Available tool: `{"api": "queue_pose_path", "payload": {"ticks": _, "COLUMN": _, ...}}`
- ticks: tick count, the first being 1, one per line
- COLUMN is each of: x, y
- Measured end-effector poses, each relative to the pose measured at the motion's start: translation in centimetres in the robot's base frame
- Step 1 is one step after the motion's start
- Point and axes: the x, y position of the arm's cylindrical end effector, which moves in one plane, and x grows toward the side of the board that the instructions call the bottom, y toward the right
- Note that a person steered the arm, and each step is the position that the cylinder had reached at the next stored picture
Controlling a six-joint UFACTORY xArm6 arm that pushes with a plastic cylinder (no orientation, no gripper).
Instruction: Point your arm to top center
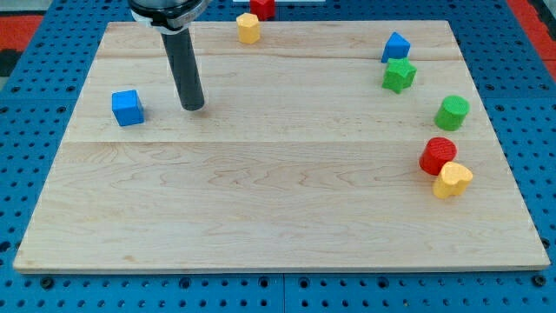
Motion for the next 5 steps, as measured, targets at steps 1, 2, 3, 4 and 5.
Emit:
{"api": "queue_pose_path", "payload": {"ticks": 1, "x": -3.3, "y": 3.8}}
{"api": "queue_pose_path", "payload": {"ticks": 2, "x": -8.0, "y": 8.3}}
{"api": "queue_pose_path", "payload": {"ticks": 3, "x": -8.0, "y": 8.3}}
{"api": "queue_pose_path", "payload": {"ticks": 4, "x": -10.6, "y": 12.5}}
{"api": "queue_pose_path", "payload": {"ticks": 5, "x": -13.5, "y": 14.3}}
